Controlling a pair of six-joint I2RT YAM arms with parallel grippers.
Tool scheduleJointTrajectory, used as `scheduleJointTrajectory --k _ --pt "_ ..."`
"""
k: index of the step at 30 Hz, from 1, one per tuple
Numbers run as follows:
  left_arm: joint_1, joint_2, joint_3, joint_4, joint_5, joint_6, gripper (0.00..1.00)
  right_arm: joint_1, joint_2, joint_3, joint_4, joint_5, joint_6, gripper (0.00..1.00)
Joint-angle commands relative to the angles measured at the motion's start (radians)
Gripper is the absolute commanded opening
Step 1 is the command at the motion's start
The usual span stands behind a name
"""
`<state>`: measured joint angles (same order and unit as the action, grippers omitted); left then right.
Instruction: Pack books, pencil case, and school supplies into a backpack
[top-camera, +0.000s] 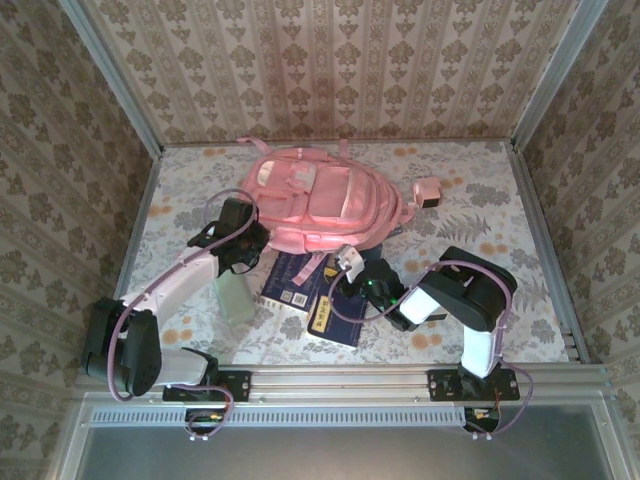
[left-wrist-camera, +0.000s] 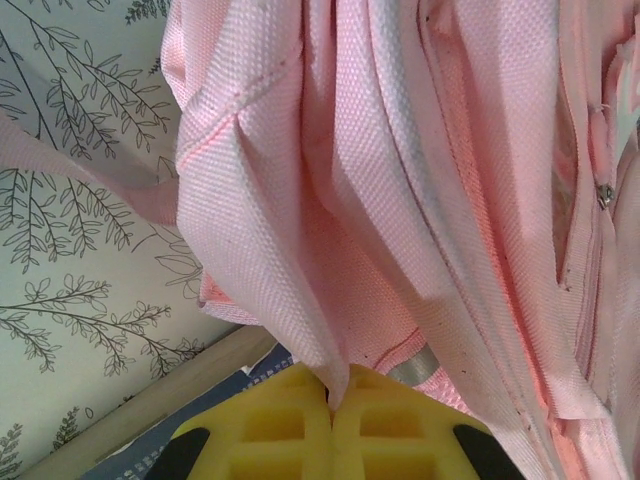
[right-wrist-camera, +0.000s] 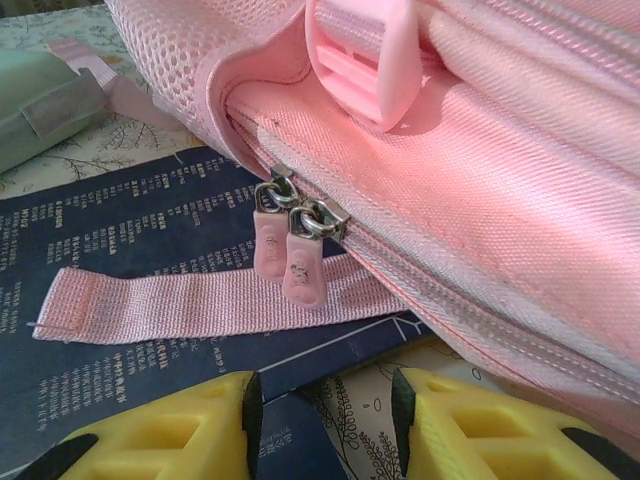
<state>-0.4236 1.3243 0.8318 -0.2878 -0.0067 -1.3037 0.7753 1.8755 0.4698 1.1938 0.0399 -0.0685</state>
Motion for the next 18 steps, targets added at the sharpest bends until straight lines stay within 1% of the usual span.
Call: scheduleJointTrajectory --k 1,5,9,18 --pt "0.005 -0.045 0.027 -0.005 0.021 0.024 0.00 0.000 0.021 0.034 0.065 0.001 -0.037 0.43" --pt "0.005 -0.051 0.026 -0.007 0.024 0.025 0.00 0.000 0.033 0.050 0.074 -0.025 -0.042 0.46" --pt "0.006 -0.053 0.021 -0.005 0.029 0.025 0.00 0.000 0.048 0.073 0.074 -0.055 -0.044 0.47" --pt "0.006 -0.053 0.020 -0.006 0.034 0.027 0.00 -0.010 0.086 0.116 0.044 -0.048 -0.014 0.50"
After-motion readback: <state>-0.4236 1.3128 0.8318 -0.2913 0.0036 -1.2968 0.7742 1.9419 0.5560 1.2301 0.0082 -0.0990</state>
